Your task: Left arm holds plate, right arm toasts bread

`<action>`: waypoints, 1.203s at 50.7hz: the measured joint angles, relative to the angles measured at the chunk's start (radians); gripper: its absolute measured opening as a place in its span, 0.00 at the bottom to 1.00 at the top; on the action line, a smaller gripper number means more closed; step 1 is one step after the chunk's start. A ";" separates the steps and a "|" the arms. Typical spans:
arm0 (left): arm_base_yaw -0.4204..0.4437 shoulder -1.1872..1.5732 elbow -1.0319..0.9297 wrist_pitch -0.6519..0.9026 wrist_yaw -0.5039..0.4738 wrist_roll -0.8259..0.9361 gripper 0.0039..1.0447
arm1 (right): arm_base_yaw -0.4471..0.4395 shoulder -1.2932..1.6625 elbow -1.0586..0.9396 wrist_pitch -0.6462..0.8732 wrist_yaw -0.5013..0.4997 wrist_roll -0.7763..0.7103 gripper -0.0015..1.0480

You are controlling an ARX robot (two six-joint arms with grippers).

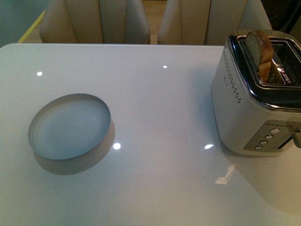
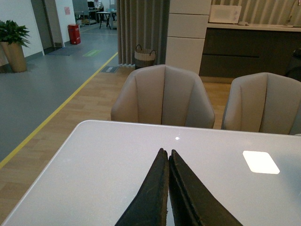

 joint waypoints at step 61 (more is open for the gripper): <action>0.000 -0.365 0.000 -0.369 0.000 0.000 0.03 | 0.000 0.000 0.000 0.000 0.000 0.000 0.91</action>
